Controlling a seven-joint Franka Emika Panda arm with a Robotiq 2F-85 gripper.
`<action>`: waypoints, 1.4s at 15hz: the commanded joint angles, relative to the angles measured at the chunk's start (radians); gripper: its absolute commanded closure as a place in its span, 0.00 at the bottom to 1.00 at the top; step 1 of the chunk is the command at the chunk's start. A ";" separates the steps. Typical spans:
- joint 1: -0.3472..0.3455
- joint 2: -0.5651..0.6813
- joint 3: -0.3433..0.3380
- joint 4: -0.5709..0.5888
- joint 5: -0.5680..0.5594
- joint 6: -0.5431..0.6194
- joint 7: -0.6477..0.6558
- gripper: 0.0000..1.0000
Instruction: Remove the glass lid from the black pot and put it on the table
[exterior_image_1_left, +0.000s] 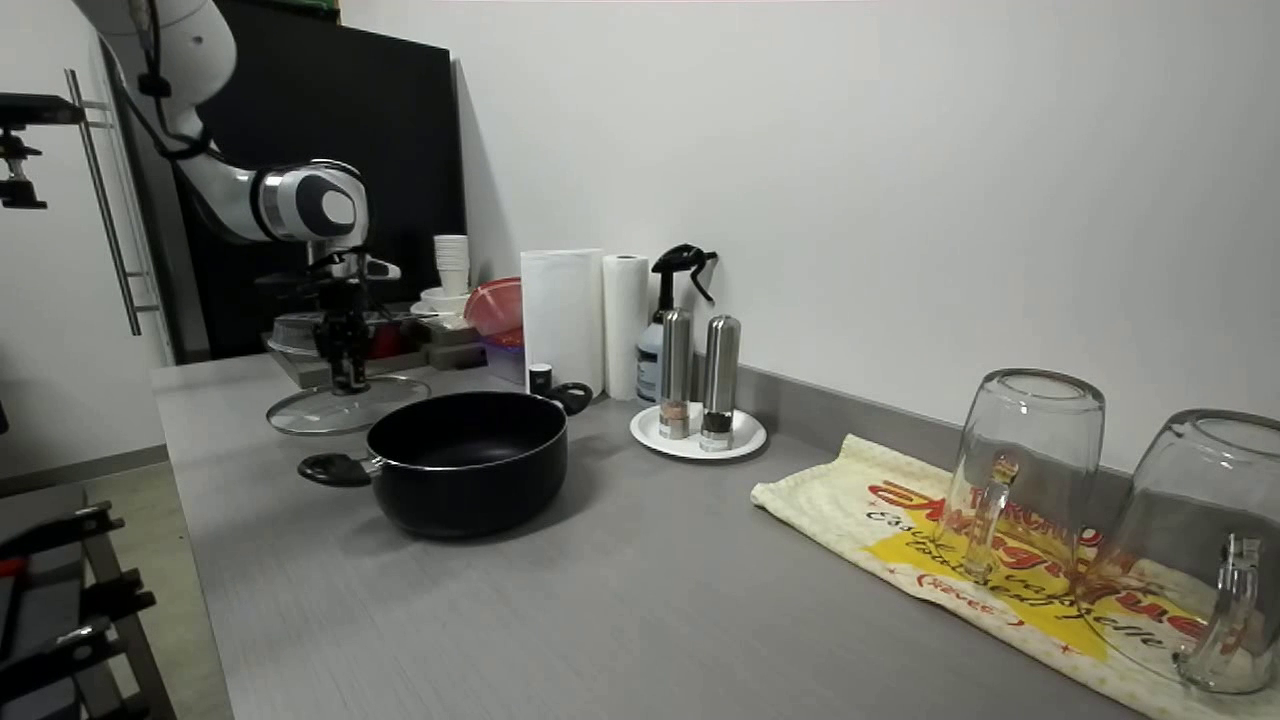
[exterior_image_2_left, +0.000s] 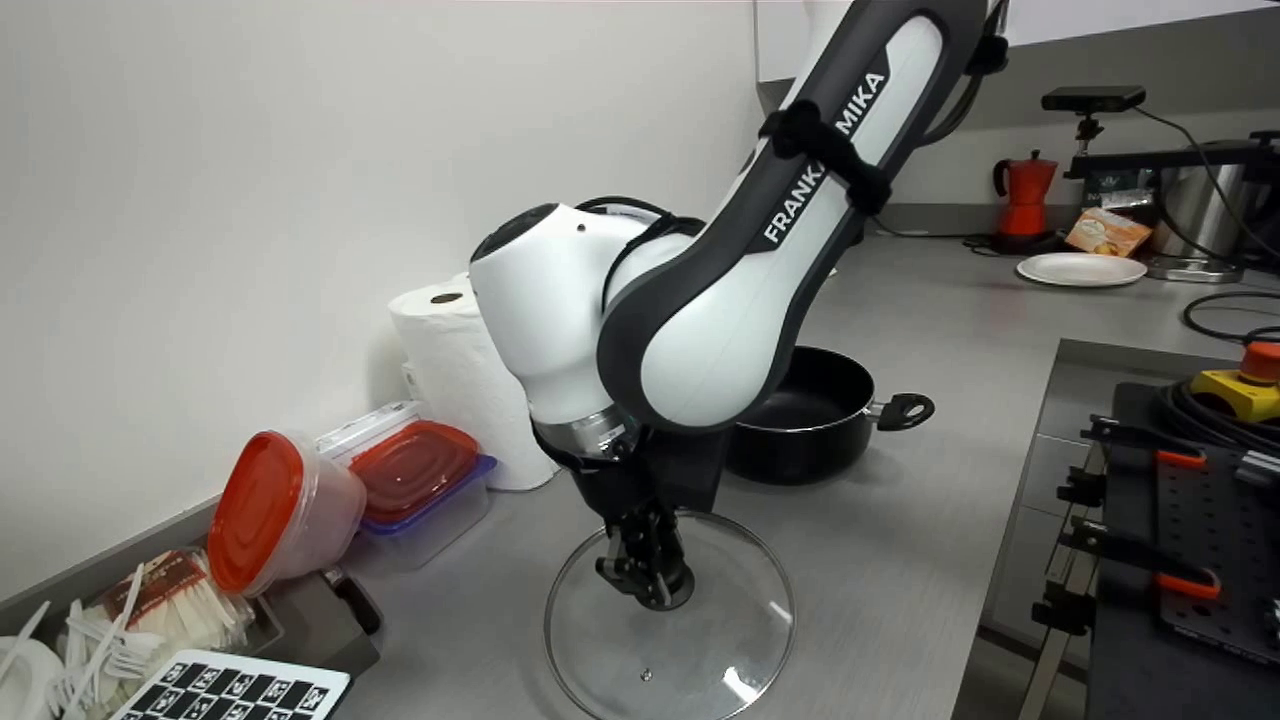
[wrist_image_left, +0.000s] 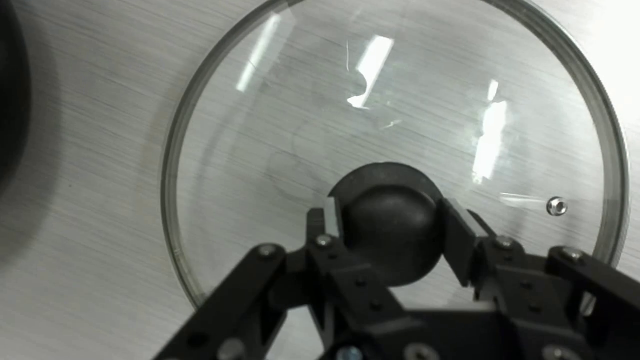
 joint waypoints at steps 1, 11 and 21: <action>0.036 0.026 -0.031 0.039 -0.036 0.006 0.044 0.75; 0.049 0.061 -0.051 0.055 -0.036 0.006 0.054 0.75; 0.029 0.066 -0.038 0.037 -0.015 0.005 0.034 0.23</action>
